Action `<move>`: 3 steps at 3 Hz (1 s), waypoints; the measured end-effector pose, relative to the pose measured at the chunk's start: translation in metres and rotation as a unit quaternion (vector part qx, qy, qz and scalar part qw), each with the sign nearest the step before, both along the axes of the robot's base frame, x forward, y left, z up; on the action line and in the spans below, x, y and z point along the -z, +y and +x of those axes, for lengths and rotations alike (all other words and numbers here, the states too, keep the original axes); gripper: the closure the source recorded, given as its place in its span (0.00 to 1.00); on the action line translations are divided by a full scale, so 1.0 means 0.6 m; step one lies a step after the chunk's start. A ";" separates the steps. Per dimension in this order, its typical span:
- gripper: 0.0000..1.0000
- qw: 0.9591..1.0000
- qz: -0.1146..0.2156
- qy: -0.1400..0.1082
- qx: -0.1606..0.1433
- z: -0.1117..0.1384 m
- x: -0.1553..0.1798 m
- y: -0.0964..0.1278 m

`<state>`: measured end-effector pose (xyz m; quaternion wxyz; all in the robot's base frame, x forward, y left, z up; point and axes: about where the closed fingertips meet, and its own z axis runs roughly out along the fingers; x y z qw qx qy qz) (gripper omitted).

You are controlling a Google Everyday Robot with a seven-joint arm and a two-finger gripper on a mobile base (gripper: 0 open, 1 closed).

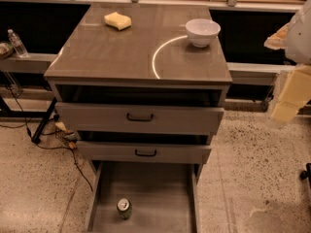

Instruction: Pick green can from bottom drawer and place on counter

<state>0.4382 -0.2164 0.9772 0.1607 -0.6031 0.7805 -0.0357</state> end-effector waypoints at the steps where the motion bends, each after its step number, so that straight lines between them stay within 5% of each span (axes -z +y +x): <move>1: 0.00 1.000 0.012 0.013 0.003 0.002 -0.002 0.000; 2: 0.00 0.999 0.029 0.029 0.006 0.007 -0.004 0.002; 3: 0.00 0.995 0.081 0.062 0.004 0.014 0.000 -0.008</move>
Offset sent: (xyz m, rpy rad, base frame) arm 0.0018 -0.0009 0.0005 0.0920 0.1271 -0.0204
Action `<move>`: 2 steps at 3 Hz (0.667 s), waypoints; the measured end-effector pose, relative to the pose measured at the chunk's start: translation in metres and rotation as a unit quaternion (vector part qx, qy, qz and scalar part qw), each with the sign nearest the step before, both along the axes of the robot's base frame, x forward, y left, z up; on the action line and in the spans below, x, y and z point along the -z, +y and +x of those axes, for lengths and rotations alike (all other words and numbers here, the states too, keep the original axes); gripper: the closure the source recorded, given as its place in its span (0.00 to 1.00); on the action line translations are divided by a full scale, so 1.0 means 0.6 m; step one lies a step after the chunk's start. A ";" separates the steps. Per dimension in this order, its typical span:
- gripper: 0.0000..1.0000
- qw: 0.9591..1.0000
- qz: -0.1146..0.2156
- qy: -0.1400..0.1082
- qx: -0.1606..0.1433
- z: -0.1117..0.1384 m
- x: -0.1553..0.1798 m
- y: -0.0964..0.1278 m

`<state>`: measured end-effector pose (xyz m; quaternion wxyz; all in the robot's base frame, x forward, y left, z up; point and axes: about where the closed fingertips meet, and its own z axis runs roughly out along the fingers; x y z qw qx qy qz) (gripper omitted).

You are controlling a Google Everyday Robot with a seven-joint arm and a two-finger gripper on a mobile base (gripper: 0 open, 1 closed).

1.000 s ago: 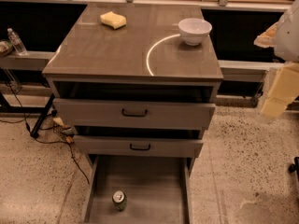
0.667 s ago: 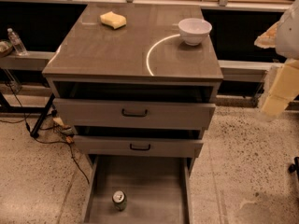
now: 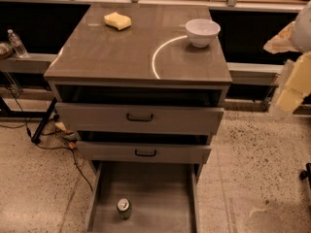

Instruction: Pick green can from bottom drawer and place on counter

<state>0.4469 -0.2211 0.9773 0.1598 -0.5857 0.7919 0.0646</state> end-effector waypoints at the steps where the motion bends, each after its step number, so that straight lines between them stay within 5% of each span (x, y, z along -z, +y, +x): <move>1: 0.00 0.996 0.079 0.029 0.007 0.012 0.000 0.001; 2: 0.00 0.994 0.109 0.020 0.002 0.026 -0.010 0.022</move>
Offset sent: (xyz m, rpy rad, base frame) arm 0.0065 0.0003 -0.0001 0.1411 0.0538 -0.0125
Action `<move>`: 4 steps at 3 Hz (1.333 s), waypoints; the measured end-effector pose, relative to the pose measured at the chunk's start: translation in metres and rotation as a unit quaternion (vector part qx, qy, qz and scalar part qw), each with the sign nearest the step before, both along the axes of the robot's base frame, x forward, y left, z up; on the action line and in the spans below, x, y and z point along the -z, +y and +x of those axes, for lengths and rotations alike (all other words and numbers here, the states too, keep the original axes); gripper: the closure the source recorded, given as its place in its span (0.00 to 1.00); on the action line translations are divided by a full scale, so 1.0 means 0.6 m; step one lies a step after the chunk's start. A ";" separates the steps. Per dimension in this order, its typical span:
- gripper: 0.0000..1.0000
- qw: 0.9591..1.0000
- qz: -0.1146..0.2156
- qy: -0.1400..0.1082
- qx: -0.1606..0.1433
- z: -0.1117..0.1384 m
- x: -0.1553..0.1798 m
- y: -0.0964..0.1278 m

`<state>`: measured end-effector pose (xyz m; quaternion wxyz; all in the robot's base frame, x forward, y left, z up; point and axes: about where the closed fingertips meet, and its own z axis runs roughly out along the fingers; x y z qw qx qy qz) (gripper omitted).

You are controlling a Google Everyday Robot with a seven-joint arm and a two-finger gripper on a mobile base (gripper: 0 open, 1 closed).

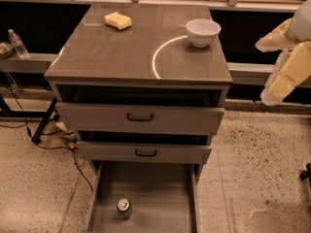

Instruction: Pick green can from bottom drawer and place on counter

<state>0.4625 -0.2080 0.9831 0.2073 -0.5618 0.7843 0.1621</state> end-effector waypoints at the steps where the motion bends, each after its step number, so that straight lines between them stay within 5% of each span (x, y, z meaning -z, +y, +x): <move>1: 0.00 1.000 0.003 -0.011 0.005 0.011 -0.003 0.003; 2: 0.00 1.000 0.006 -0.016 -0.003 0.010 0.018 0.010; 3: 0.00 0.999 0.036 -0.005 -0.005 -0.019 0.138 0.005; 4: 0.00 0.997 0.075 0.017 0.025 -0.063 0.264 -0.037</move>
Offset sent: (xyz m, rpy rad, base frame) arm -0.0064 0.0134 -0.0567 0.0170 -0.0178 0.0751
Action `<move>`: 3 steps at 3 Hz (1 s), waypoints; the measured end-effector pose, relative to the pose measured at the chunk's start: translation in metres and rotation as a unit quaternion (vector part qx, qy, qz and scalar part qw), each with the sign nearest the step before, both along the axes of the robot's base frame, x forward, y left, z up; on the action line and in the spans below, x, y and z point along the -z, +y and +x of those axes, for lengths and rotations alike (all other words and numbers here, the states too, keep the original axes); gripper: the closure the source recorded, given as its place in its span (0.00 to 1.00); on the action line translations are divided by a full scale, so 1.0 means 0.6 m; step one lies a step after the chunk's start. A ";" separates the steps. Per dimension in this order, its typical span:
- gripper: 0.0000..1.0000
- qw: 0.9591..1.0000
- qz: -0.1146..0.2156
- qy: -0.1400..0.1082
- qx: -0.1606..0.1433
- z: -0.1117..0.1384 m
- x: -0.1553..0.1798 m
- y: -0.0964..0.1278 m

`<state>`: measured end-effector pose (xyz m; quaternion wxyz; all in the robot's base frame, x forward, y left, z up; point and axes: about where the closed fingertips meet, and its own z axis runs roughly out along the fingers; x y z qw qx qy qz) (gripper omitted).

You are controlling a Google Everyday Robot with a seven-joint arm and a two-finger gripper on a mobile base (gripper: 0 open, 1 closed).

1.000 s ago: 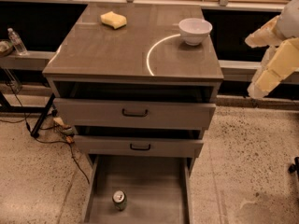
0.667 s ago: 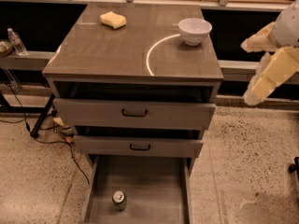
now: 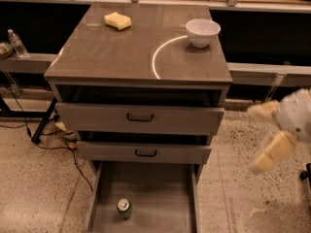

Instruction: Pick green can from bottom drawer and place on counter

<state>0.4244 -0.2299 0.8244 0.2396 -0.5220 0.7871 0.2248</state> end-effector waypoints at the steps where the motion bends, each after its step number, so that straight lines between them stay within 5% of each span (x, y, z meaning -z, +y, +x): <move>1: 0.00 0.998 0.040 0.030 0.030 -0.032 0.099 -0.042; 2: 0.00 0.998 0.042 0.029 0.031 -0.032 0.105 -0.039; 3: 0.00 0.997 0.068 0.024 0.041 -0.031 0.179 0.002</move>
Offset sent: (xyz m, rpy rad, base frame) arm -0.0160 -0.0208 -0.0485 0.0657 0.0475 -0.0505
